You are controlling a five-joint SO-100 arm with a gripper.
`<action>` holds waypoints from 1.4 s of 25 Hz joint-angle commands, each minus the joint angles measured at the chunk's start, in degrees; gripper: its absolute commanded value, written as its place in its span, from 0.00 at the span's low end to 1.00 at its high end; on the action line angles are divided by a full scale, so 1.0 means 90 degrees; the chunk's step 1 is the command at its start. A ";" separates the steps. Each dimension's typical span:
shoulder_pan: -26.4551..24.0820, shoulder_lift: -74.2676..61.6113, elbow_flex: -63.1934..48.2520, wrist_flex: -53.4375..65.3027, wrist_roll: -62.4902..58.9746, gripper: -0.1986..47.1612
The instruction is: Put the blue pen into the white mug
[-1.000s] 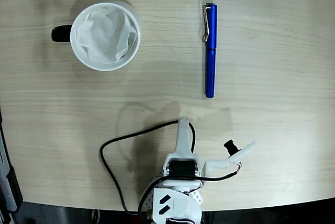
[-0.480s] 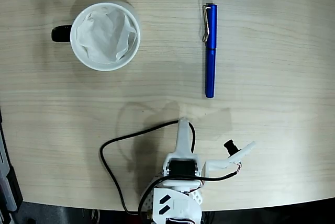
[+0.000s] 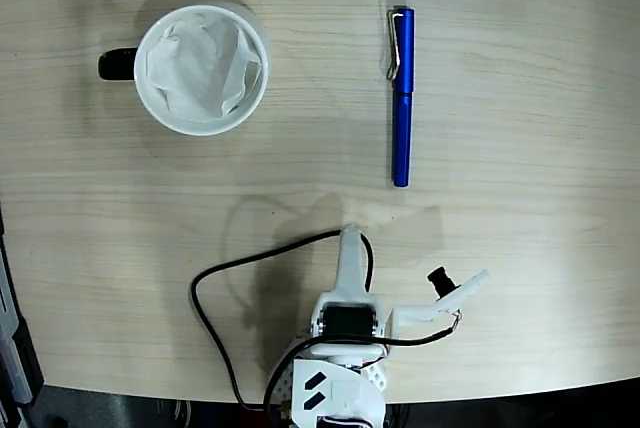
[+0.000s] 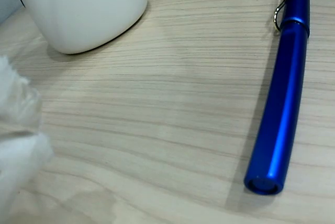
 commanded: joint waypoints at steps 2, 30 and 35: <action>-0.0098 0.0439 -0.0156 0.0068 -0.0049 0.00; 0.0332 -0.4258 -0.4521 0.0039 -0.1270 0.01; 0.0518 -0.5820 -0.5811 0.0059 -0.3682 0.01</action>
